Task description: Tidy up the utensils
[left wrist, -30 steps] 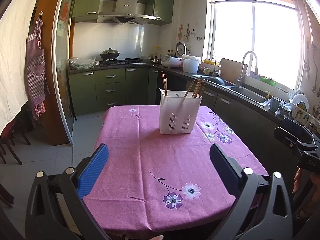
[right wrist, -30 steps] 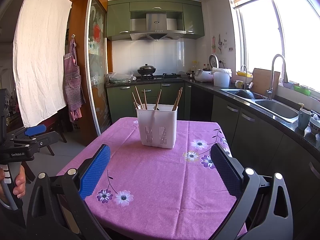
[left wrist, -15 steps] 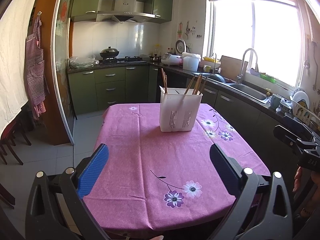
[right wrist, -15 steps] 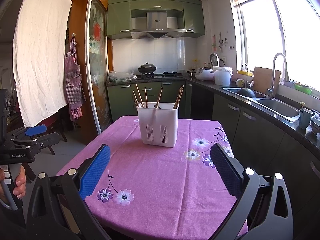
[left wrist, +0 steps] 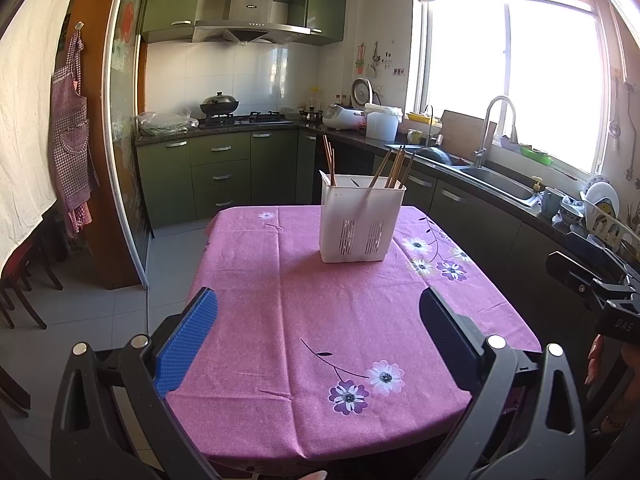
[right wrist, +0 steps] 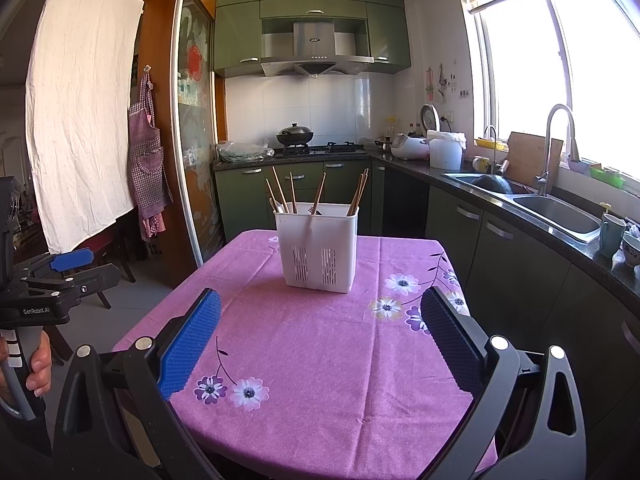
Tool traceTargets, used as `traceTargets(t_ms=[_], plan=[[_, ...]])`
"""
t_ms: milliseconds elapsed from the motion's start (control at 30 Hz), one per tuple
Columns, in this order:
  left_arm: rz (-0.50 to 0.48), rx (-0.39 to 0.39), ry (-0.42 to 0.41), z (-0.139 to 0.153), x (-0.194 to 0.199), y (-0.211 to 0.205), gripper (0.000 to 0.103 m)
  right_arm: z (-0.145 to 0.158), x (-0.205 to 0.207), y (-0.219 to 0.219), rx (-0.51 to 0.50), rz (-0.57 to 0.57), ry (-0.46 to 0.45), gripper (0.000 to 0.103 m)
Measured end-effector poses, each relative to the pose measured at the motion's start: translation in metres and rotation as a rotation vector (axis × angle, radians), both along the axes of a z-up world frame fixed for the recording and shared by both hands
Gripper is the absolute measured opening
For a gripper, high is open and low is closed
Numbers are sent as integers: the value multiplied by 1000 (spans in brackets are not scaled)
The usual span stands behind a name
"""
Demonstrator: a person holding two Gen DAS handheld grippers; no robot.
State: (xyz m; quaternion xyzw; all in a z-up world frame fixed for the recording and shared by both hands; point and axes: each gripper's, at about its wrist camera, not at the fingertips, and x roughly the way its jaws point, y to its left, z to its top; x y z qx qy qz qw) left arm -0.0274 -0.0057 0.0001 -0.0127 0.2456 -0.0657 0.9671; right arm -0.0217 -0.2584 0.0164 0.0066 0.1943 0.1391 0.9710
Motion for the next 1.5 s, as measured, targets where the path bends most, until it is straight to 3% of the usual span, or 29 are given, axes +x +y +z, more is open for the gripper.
traceTargets(t_ms=[733,900,1167,1500], plan=[[-7,24,11,-4,6,-4,96,-6,3,3,1,4,14,98],[-58,-16,22,-5,10,-4,96,-9,5,2,2,7,22,98],[-32,49,39,-11,16,-12,96,-12,10,1,4,6,36,98],[8,-6,140,-40,81,6,96,-38,55,0,-17,-7,131,98]])
